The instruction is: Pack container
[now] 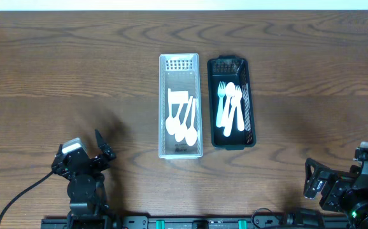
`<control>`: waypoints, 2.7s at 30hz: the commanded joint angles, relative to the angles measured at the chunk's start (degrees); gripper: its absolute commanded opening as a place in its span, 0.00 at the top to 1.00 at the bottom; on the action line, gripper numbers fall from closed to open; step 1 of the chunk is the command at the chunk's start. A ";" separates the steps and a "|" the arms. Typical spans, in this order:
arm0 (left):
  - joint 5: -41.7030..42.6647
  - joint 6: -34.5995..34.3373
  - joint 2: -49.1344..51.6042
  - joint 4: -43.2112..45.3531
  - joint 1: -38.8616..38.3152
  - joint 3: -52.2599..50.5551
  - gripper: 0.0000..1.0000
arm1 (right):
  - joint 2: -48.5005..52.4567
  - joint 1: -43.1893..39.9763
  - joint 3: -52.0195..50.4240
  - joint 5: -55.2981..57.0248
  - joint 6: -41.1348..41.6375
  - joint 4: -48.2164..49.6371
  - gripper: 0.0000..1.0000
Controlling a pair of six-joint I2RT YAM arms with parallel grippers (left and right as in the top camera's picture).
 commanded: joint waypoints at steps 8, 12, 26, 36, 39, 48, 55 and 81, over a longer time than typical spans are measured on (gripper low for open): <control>-0.15 -0.52 -0.35 -0.09 0.24 -1.55 0.02 | -0.02 0.33 0.07 -0.22 -0.76 -0.02 0.01; -0.15 -0.52 -0.35 -0.09 0.24 -1.55 0.02 | -0.02 0.33 0.07 -0.22 -0.76 -0.02 0.01; -0.15 -0.52 -0.35 -0.09 0.24 -1.55 0.02 | 0.17 0.33 -2.75 1.49 -0.76 13.22 0.01; -0.15 -0.52 -0.35 -0.09 0.24 -1.55 0.02 | -3.08 0.66 -28.48 1.33 0.94 39.60 0.01; -0.15 -0.52 -0.35 -0.09 0.24 -1.55 0.02 | -6.91 1.31 -36.30 1.60 0.92 44.70 0.01; -0.15 -0.52 -0.35 -0.09 0.24 -1.55 0.02 | -23.67 1.70 -57.02 2.23 0.74 53.31 0.01; -0.15 -0.52 -0.35 -0.09 0.24 -1.55 0.02 | -33.05 1.73 -65.59 2.23 0.72 53.40 0.01; -0.15 -0.52 -0.35 -0.09 0.24 -1.55 0.02 | -36.94 1.70 -72.02 4.52 0.74 55.10 0.01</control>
